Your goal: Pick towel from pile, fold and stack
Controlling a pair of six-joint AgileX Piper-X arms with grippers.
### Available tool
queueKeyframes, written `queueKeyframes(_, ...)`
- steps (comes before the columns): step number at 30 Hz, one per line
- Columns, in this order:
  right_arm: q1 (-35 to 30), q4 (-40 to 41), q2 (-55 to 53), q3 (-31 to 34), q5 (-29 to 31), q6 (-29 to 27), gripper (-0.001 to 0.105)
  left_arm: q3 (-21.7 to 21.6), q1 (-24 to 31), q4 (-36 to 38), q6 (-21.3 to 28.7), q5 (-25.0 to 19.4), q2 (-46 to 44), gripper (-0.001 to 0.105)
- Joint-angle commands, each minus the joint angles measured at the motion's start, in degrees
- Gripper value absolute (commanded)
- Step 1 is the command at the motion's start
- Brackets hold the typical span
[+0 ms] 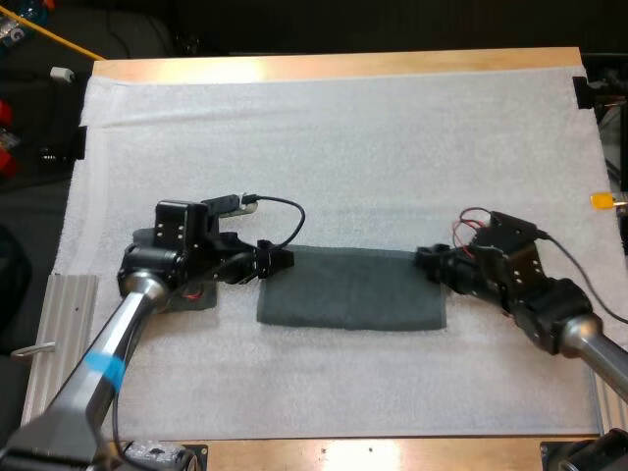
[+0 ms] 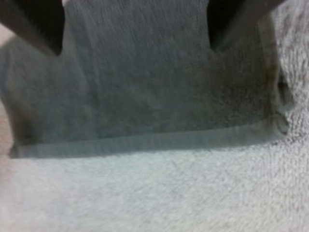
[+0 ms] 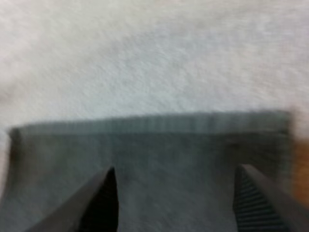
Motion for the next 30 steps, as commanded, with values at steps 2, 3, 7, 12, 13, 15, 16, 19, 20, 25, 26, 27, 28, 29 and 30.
queueKeyframes(2,-0.3,5.5,-3.0,-0.2,0.8,-3.6,0.053,-0.5,-0.1,3.0,1.8,-2.4,-3.2,0.061)
queueKeyframes(3,-0.3,7.6,-4.4,-0.2,0.8,-4.6,0.053,-0.5,-0.1,4.9,2.9,-3.7,-5.0,0.061)
queueKeyframes(7,-0.3,14.2,-9.6,-0.2,0.8,-5.5,0.053,-0.5,-0.1,12.6,6.9,-6.1,-12.5,0.061)
queueKeyframes(12,-0.3,21.2,-15.2,-0.2,0.8,-6.4,0.053,-0.5,-0.1,19.3,7.7,-6.1,-22.1,0.061)
queueKeyframes(13,-0.3,22.7,-16.4,-0.2,0.8,-6.6,0.053,-0.5,-0.1,20.9,7.7,-6.1,-24.8,0.061)
queueKeyframes(15,-0.3,24.5,-18.6,-0.2,0.8,-7.1,0.053,-0.5,-0.1,23.1,7.7,-6.1,-28.8,0.061)
queueKeyframes(16,-0.3,25.8,-20.1,-0.2,0.8,-7.5,0.053,-0.5,-0.1,24.6,7.7,-6.1,-31.0,0.061)
queueKeyframes(19,-0.3,29.1,-23.8,-0.2,0.9,-7.5,0.053,-0.5,-0.1,29.2,7.7,-6.1,-37.2,0.061)
queueKeyframes(20,-0.3,29.7,-24.4,-0.2,0.9,-7.5,0.053,-0.5,-0.1,30.2,7.6,-6.1,-38.3,0.061)
queueKeyframes(25,-0.3,35.5,-30.1,-0.2,2.0,-7.5,0.053,-0.5,-0.1,36.1,7.1,-6.1,-48.2,0.061)
queueKeyframes(26,-0.3,36.3,-30.8,-0.2,2.1,-7.5,0.053,-0.5,-0.1,36.9,6.8,-6.1,-49.3,0.061)
queueKeyframes(27,-0.3,37.4,-31.7,-0.2,2.1,-7.5,0.053,-0.5,-0.1,37.8,6.4,-6.1,-51.0,0.061)
queueKeyframes(28,-0.3,38.2,-32.6,-0.2,2.1,-7.5,0.053,-0.5,-0.1,39.0,6.4,-6.1,-52.6,0.061)
queueKeyframes(29,-0.3,38.5,-32.9,-0.2,2.1,-7.5,0.053,-0.5,-0.1,39.5,6.4,-6.1,-53.3,0.061)
queueKeyframes(30,-0.3,38.7,-33.5,-0.2,2.1,-7.5,0.053,-0.5,-0.1,40.6,6.4,-6.1,-54.5,0.061)
